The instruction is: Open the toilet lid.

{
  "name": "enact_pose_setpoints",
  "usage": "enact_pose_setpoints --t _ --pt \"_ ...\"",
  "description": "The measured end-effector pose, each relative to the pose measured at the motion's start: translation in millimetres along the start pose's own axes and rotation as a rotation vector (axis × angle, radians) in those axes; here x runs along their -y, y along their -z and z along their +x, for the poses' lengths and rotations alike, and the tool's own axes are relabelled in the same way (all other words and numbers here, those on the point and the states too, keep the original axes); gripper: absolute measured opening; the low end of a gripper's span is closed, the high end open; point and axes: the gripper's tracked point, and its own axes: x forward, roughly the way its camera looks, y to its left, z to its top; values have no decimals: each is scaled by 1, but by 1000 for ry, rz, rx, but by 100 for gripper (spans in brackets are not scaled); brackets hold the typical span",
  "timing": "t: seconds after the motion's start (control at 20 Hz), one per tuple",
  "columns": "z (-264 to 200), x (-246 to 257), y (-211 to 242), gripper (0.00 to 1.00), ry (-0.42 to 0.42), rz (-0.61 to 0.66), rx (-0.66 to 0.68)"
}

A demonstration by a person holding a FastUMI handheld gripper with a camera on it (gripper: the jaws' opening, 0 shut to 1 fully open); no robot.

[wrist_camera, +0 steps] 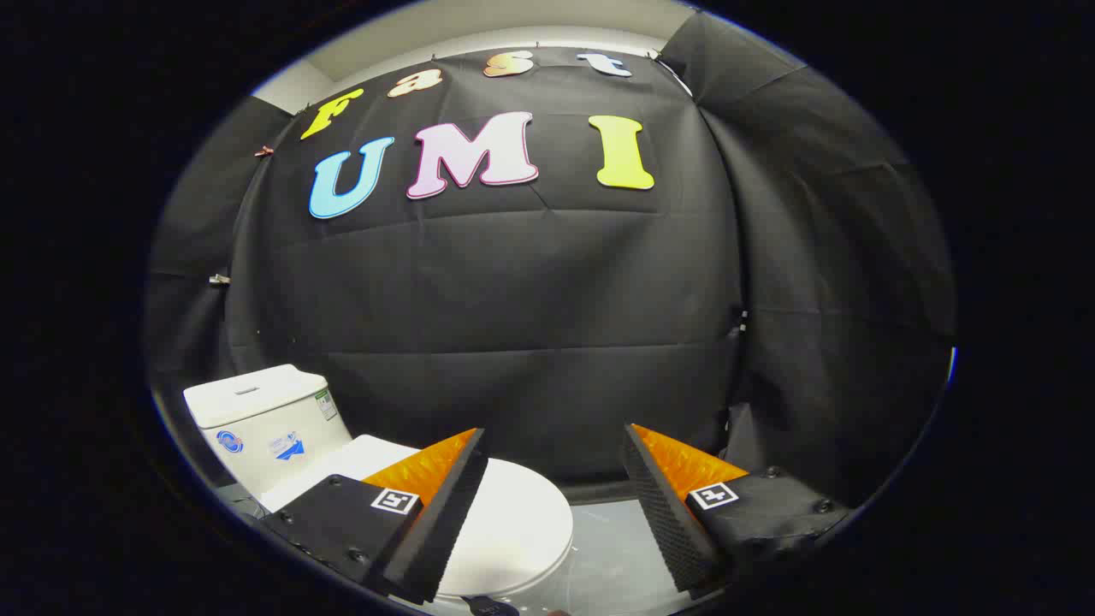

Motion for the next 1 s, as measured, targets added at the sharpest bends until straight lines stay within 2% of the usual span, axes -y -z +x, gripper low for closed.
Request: enact_pose_setpoints --t 1.0 --pt "1 0 2 99 -3 1 -6"
